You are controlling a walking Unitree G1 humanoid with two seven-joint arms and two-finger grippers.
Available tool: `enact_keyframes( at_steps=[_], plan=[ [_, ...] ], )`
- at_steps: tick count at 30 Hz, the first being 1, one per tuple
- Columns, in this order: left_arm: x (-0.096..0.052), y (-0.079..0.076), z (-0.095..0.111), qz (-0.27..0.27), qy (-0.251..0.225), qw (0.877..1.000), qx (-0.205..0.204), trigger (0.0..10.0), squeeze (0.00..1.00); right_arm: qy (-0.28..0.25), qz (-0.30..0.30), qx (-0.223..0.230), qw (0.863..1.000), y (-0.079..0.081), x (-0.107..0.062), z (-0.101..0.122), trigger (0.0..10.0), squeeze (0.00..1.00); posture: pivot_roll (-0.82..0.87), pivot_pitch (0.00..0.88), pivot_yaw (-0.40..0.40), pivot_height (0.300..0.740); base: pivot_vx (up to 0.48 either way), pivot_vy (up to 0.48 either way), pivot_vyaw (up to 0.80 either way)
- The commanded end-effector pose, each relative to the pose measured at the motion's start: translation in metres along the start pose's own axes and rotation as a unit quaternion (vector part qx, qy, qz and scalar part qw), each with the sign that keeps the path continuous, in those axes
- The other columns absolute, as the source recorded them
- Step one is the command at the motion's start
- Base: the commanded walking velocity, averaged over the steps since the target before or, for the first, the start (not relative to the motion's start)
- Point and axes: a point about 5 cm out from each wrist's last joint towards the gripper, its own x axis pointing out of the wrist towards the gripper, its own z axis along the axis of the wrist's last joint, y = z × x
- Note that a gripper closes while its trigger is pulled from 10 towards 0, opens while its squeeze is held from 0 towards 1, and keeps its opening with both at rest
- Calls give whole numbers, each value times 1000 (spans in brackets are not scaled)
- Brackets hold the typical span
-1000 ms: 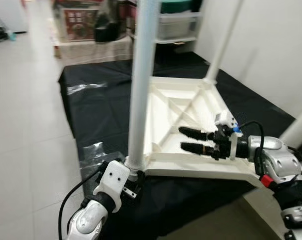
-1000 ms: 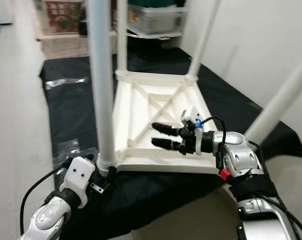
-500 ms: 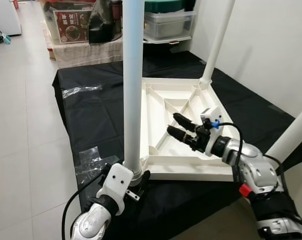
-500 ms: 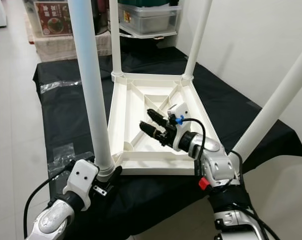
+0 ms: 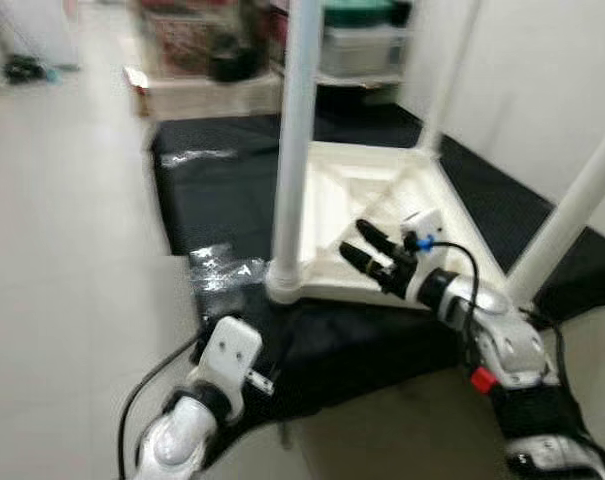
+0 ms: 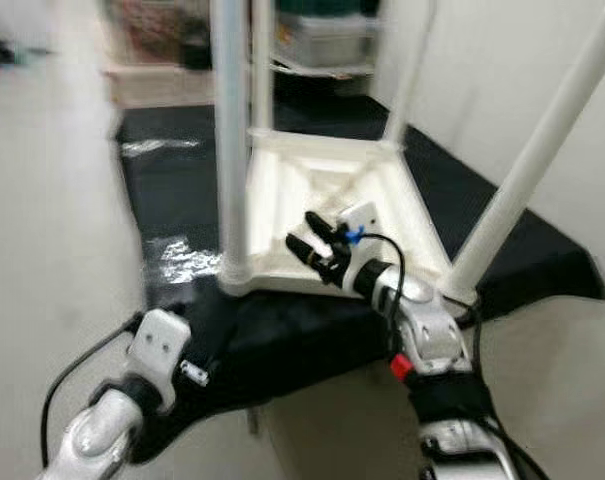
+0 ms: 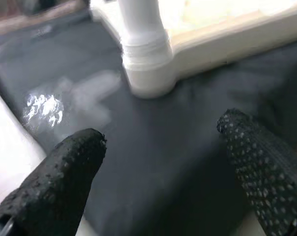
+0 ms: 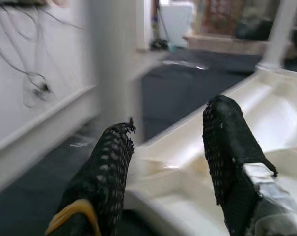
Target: Building children table
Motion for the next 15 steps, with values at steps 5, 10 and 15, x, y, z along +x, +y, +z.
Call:
enact_keyframes(
  at_steps=[5, 10, 15],
  plan=[
    [5, 3, 7, 6, -13, 1000, 11, 10000, 0, -23, -92, -18, 995, -3, 0, 1, 10000, 0, 37, 74, -60, 740, 0, 0, 0],
    [5, 4, 8, 12, -15, 1000, 16, 10000, 0, -28, -121, -13, 992, 4, -1, -6, 10000, 0, 35, 76, -62, 740, 0, 0, 0],
    [5, 6, 7, 18, -14, 1000, 2, 10000, 0, -19, -118, -18, 993, 15, 0, -16, 10000, 0, 35, 77, -62, 740, 171, -226, 0]
  ],
)
